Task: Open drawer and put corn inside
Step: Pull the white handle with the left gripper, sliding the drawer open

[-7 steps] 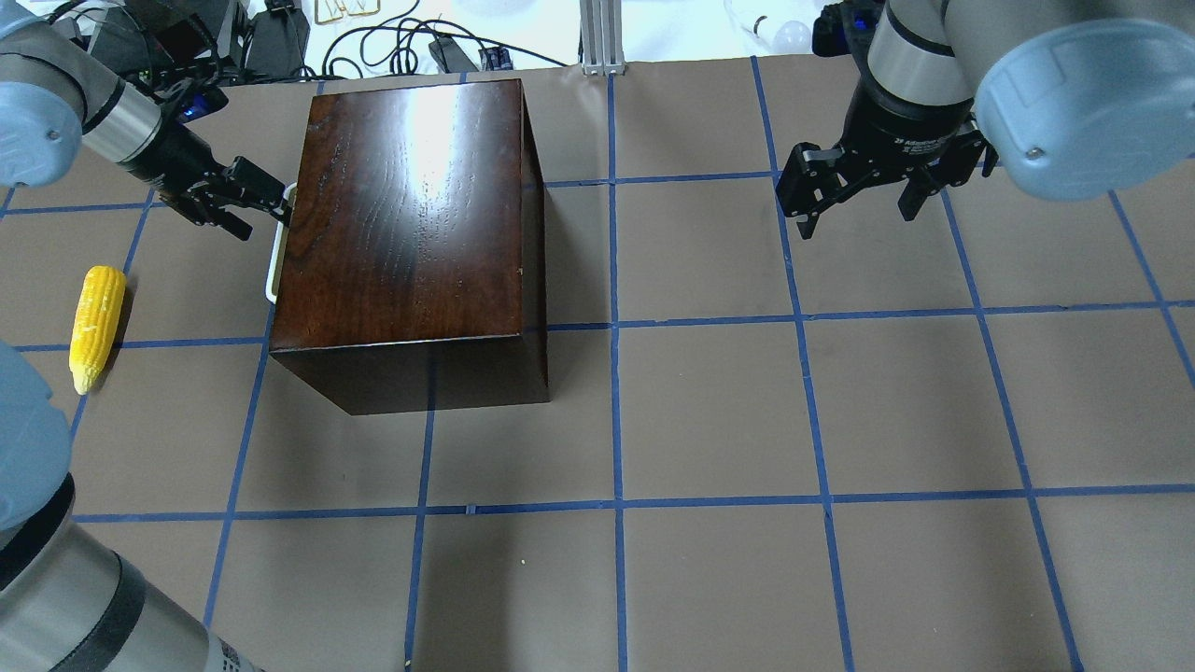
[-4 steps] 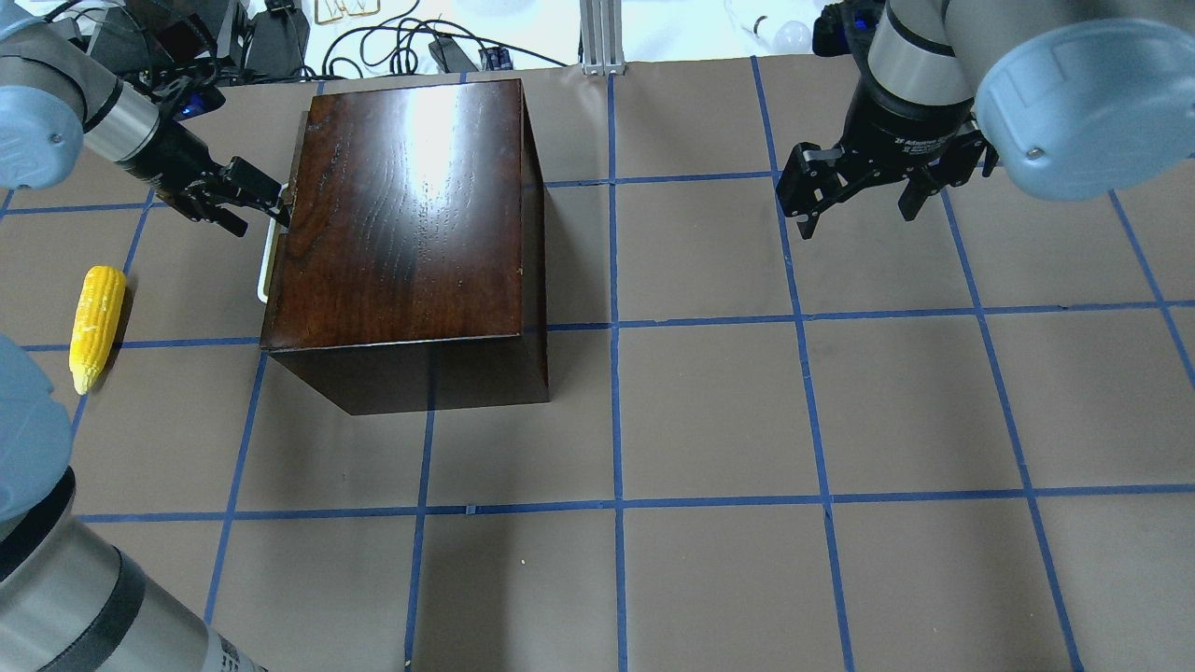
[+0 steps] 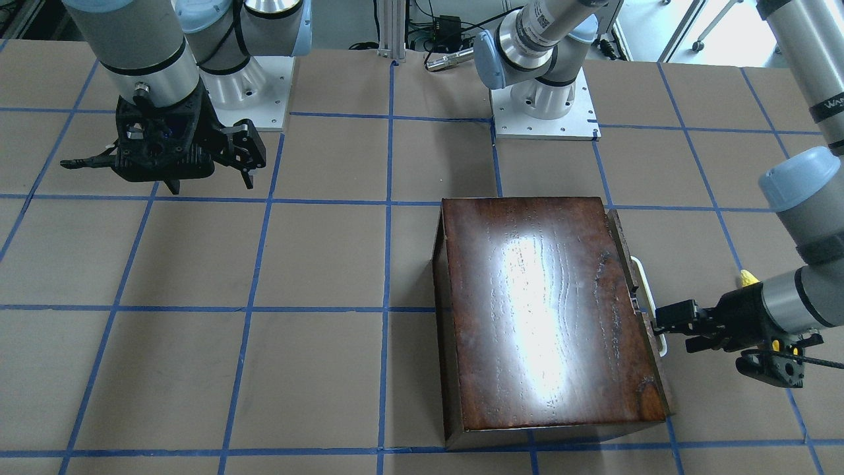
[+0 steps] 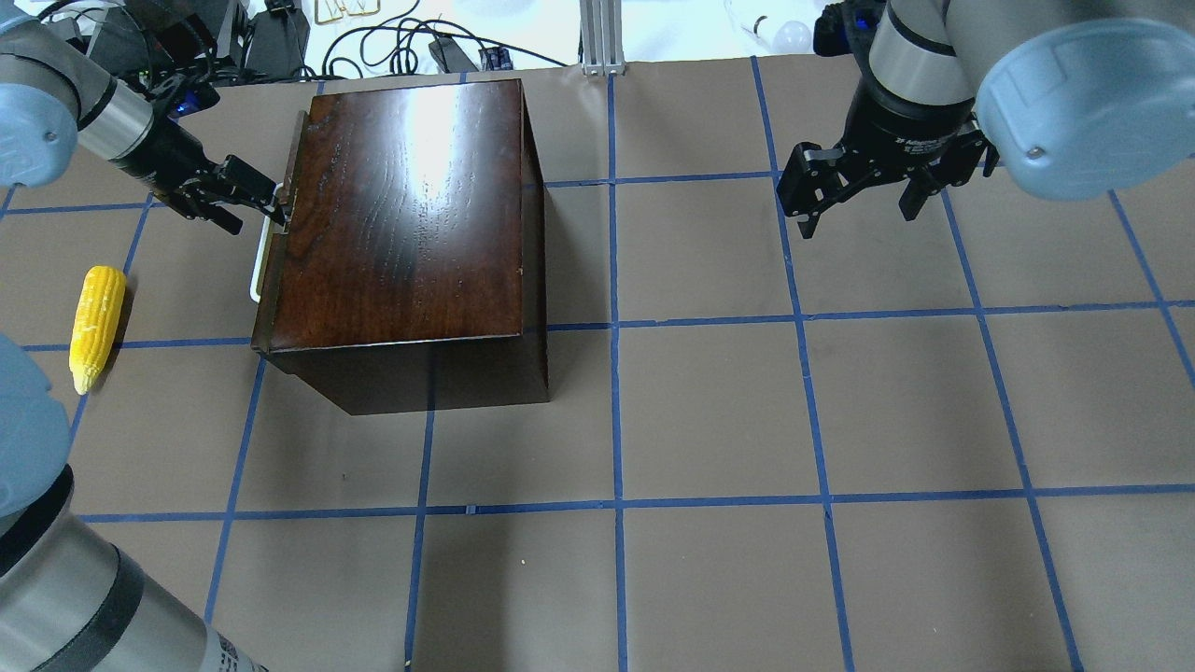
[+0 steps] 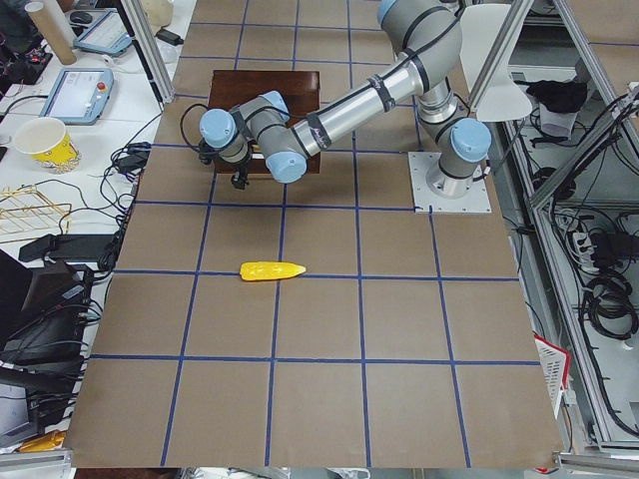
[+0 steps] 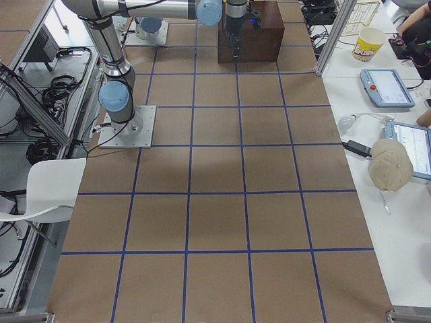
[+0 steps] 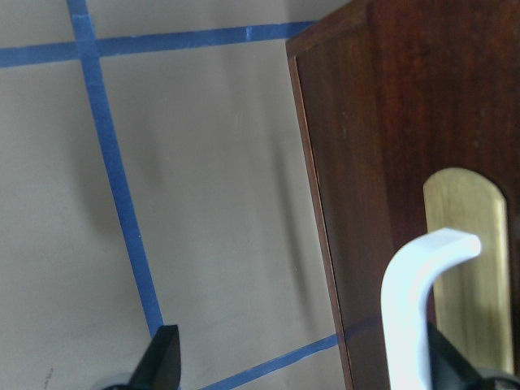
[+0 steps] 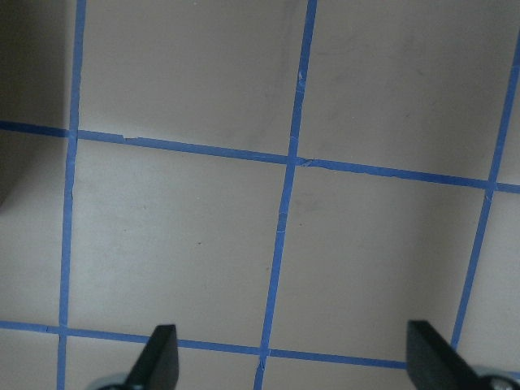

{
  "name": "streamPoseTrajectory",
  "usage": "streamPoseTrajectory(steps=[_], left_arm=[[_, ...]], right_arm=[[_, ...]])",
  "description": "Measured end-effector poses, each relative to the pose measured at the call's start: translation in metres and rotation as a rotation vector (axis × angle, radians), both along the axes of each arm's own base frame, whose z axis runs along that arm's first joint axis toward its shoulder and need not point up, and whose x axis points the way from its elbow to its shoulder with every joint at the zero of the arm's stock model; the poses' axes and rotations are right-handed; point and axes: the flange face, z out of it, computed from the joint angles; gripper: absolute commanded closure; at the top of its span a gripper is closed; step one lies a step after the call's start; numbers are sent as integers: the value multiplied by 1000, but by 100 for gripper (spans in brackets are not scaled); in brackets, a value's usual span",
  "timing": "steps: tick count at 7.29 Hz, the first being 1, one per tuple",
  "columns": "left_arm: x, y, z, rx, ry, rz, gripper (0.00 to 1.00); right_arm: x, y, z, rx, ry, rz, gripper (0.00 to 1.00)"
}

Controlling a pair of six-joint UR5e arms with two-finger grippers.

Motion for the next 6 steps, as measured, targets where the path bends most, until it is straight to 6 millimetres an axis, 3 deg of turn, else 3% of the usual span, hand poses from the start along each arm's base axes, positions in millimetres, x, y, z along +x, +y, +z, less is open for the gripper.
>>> streamPoseTrajectory(steps=[6], left_arm=[[12, -1, 11, -24, -48, -77, 0]], right_arm=[[0, 0, 0, 0, 0, 0, 0]])
